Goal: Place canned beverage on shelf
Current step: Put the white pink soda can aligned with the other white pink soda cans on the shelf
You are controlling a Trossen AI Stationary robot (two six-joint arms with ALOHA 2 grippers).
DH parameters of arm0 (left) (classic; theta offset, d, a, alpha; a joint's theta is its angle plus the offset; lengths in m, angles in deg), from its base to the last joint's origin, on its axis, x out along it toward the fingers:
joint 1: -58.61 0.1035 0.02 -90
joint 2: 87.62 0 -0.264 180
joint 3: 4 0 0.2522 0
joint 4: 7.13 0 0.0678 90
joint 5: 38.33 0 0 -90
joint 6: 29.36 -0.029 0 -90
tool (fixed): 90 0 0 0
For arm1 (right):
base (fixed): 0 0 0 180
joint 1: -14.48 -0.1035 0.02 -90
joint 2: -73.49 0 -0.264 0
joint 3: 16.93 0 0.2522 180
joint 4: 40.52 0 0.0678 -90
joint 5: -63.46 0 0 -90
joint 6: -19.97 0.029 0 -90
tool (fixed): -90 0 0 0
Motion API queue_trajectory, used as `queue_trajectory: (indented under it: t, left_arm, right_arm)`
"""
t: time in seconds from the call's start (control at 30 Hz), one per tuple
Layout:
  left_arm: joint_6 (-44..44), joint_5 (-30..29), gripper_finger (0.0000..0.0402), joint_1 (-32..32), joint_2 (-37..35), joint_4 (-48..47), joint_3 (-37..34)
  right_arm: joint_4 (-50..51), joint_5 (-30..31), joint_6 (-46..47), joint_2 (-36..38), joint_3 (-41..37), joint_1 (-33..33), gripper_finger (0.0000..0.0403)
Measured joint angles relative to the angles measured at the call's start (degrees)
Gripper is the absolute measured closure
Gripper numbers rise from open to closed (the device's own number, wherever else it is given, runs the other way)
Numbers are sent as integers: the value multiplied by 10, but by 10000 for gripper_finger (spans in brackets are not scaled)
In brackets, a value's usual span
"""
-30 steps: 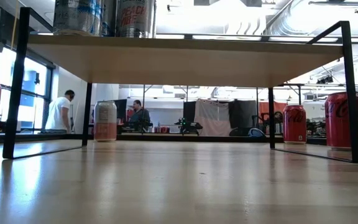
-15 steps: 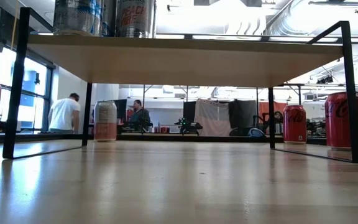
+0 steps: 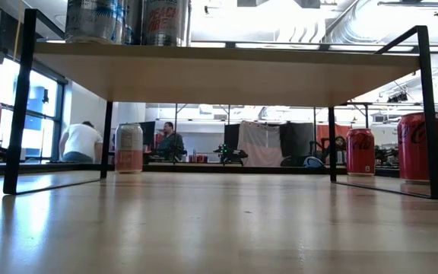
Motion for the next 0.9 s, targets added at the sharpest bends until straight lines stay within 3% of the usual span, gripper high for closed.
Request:
queue_trajectory:
  t: [0.33, 0.5, 0.6, 0.9]
  left_arm:
    - [46, 10, 108, 2, 64, -19, 0]
    - [110, 23, 108, 15, 93, -58, 0]
    - [119, 7, 108, 26, 117, -59, 0]
    - [116, 35, 108, 62, 175, -51, -1]
  right_arm:
    - [0, 82, 17, -3, 0, 0, 80]
    - [-1, 114, 42, -4, 0, 0, 80]
    - [-3, 116, 44, -12, 0, 1, 80]
    - [-3, 123, 40, -28, 0, 4, 80]
